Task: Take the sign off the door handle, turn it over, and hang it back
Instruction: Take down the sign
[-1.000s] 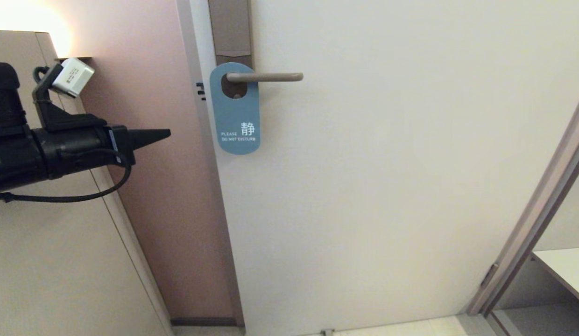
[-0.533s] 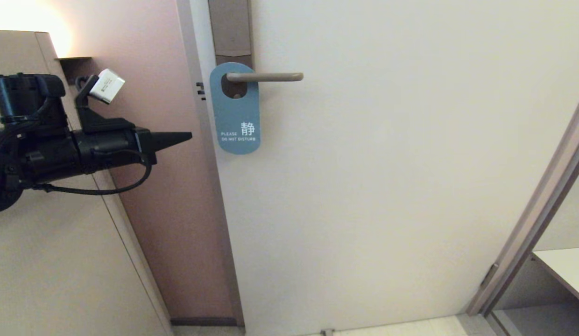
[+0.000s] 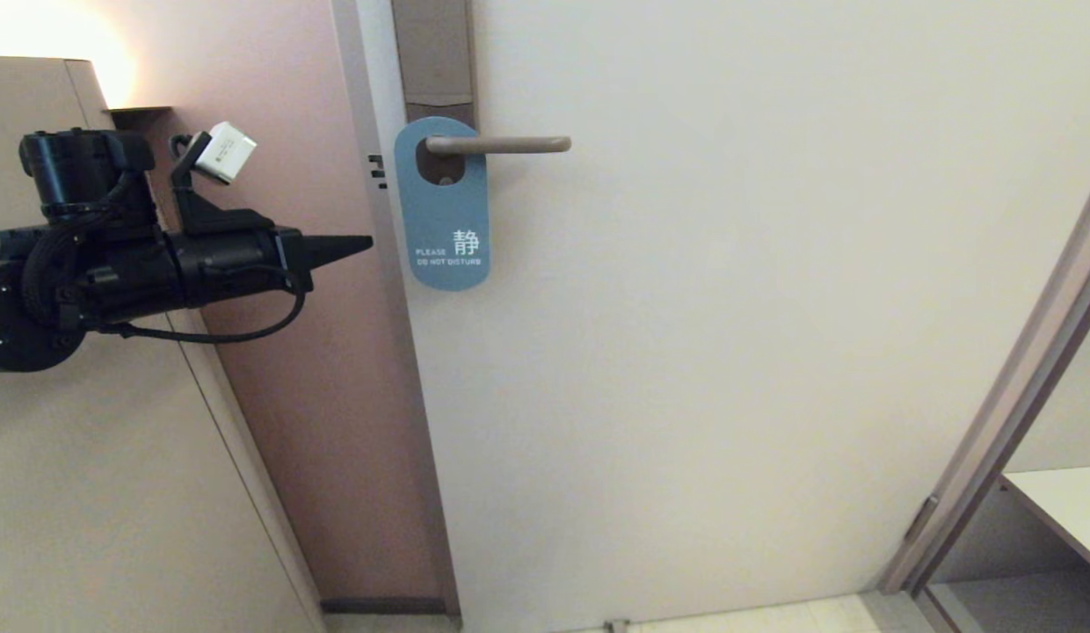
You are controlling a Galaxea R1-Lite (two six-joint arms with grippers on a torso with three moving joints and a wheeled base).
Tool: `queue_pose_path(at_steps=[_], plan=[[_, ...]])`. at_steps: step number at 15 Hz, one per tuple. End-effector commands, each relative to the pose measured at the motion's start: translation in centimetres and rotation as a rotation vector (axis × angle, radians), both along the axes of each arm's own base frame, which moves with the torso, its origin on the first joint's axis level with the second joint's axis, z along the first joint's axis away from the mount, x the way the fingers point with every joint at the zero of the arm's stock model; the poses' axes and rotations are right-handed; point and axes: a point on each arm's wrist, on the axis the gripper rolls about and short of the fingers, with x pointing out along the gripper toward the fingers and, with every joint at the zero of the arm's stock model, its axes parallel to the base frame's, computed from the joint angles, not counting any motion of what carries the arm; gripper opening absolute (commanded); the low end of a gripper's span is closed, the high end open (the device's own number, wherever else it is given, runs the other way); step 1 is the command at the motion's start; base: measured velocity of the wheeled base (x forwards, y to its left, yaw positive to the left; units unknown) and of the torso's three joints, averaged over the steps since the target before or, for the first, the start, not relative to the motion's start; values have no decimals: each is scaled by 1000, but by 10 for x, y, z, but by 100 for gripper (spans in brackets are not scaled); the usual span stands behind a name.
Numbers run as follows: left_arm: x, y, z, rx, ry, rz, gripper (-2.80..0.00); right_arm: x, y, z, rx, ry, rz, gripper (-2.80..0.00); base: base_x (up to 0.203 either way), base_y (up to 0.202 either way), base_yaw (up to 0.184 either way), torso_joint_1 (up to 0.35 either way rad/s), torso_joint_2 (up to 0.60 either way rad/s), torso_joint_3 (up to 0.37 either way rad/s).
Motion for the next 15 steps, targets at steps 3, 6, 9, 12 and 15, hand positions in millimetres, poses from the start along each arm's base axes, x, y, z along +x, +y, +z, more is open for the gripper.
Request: queue_pose_path(at_steps=[3,6,9,12,15], plan=[[2,-6,-2,-1,-2,-21,-280,0,0,0,0,1,1,-280,0,0,0,0,0,0],[5,-10,-5,-2,-11,-32,0,0,0,0,0,1,1,-280,0,0,0,0,0,0],[6,-11,-5,0,-11,-34,0,0,0,0,0,1,1,-280,0,0,0,0,0,0],[8,-11,-8,1,-5,-32,0,0,0,0,0,1,1,-280,0,0,0,0,0,0],[14,-11,-8,-6,-6,-52,0,0,0,0,0,1,1,-280,0,0,0,0,0,0]])
